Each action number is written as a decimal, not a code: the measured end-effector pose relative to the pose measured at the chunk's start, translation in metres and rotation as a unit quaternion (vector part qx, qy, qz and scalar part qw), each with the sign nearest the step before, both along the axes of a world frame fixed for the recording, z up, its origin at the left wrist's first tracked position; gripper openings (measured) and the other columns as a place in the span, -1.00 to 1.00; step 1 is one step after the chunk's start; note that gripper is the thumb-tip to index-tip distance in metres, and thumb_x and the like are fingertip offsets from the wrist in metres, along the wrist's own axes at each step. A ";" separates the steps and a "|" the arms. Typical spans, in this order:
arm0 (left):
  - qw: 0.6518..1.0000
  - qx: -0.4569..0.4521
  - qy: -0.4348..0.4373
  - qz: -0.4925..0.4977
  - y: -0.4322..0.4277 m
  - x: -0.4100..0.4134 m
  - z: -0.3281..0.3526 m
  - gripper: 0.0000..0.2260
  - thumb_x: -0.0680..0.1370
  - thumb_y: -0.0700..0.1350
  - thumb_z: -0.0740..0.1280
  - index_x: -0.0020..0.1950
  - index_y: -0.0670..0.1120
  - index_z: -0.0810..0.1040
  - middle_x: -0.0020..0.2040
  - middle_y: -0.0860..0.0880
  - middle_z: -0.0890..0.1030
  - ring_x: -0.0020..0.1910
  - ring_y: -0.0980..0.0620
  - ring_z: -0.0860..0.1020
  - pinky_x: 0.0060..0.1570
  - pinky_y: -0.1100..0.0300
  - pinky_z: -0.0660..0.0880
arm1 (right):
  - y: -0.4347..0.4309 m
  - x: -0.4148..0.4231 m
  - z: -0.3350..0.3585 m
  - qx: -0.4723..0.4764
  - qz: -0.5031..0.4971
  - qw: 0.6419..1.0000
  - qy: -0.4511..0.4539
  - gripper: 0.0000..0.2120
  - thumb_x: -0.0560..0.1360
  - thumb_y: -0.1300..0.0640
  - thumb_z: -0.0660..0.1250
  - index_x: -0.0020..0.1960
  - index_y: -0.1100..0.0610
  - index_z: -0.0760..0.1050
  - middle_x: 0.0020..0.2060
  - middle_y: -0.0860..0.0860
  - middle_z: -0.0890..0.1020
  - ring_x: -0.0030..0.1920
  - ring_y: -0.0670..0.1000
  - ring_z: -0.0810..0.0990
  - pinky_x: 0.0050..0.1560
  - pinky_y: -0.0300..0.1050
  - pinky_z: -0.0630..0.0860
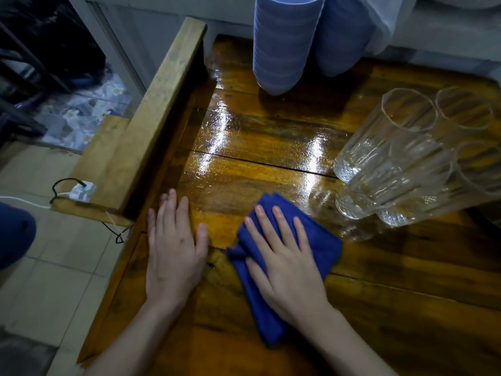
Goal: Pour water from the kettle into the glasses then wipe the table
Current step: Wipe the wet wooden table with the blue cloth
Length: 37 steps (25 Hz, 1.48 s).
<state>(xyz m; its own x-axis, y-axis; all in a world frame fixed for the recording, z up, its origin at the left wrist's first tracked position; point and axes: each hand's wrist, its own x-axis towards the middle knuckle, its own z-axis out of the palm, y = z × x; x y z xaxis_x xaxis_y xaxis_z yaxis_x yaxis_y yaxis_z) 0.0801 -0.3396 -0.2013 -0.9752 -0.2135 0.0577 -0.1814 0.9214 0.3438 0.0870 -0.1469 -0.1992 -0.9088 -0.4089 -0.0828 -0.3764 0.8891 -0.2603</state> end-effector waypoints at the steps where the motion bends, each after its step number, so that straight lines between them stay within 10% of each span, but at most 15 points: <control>1: 1.000 0.003 0.009 0.000 -0.001 0.000 -0.001 -0.52 0.59 0.00 0.05 0.46 -0.18 0.29 0.51 -0.18 0.25 0.52 -0.07 0.15 0.51 -0.05 0.00 | -0.016 -0.009 -0.001 -0.001 -0.014 1.000 0.004 -0.41 0.60 -0.17 -0.01 0.58 -0.01 0.09 0.59 0.00 0.09 0.59 0.09 -0.04 0.52 0.21 -0.01; 12: 0.997 0.046 0.048 -0.030 -0.002 0.005 0.000 -0.69 0.62 -0.22 0.15 0.36 -0.16 0.43 0.43 -0.14 0.39 0.46 -0.06 0.28 0.49 -0.10 0.07 | 0.045 0.100 -0.003 0.004 0.048 0.999 0.013 -0.39 0.56 -0.13 0.11 0.57 -0.01 0.14 0.58 -0.01 0.14 0.57 0.07 0.07 0.47 0.12 -0.01; 22: 0.969 -0.046 0.008 -0.241 0.089 0.090 0.000 -0.53 0.61 -0.02 0.07 0.50 -0.14 0.26 0.52 -0.11 0.25 0.53 -0.02 0.16 0.48 -0.10 0.14 | 0.093 0.069 -0.003 0.006 -0.238 0.971 0.028 -0.39 0.58 -0.15 -0.05 0.58 0.05 0.10 0.58 0.04 0.12 0.57 0.12 0.05 0.54 0.19 -0.04; 32: 0.961 -0.103 -0.001 -0.258 0.090 0.089 0.003 -0.52 0.61 -0.03 0.01 0.49 -0.18 0.27 0.52 -0.16 0.25 0.52 -0.08 0.18 0.47 -0.10 0.13 | 0.094 0.143 -0.005 -0.007 -0.017 1.000 0.005 -0.41 0.58 -0.11 0.08 0.58 -0.03 0.09 0.59 -0.02 0.08 0.59 0.04 -0.04 0.50 0.13 -0.06; 37: 0.942 -0.116 -0.008 -0.315 0.127 0.096 0.003 -0.49 0.61 0.05 0.01 0.50 -0.19 0.25 0.52 -0.18 0.22 0.53 -0.11 0.15 0.46 -0.18 0.12 | 0.173 0.151 -0.006 -0.008 -0.196 0.981 -0.001 -0.42 0.60 -0.16 -0.04 0.59 -0.06 0.02 0.59 -0.08 -0.01 0.59 -0.02 -0.09 0.53 0.07 -0.11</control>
<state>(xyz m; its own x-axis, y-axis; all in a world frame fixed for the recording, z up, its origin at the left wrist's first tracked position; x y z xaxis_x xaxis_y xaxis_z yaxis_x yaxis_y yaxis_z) 0.1764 -0.2125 -0.1986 -0.9056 0.4238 0.0149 0.4223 0.8983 0.1216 0.2376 0.0265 -0.2052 -0.9963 -0.0289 -0.0813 -0.0055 0.9614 -0.2750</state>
